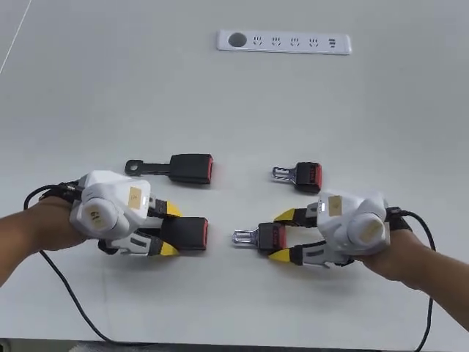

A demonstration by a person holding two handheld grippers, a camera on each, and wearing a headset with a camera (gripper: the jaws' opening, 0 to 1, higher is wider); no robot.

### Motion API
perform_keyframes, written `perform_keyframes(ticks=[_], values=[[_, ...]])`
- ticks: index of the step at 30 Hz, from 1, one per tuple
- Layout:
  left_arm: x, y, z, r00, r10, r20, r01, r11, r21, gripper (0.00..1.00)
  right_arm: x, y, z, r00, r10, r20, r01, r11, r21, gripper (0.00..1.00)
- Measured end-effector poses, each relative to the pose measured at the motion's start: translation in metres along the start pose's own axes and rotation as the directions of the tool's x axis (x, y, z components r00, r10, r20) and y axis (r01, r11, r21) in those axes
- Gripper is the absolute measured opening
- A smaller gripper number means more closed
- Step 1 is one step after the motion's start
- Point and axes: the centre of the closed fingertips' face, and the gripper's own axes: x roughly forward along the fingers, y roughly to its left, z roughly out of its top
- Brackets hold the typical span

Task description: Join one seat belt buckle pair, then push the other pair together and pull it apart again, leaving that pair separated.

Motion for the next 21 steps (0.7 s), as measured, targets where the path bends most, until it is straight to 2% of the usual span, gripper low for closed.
perform_keyframes(ticks=[21], values=[[-0.001,0.0,0.0,1.0,-0.003,-0.006,0.003,1.0,-0.001,0.33,0.024,0.003,0.024,0.9997,-0.001,-0.026,0.001,1.0,-0.002,0.33]])
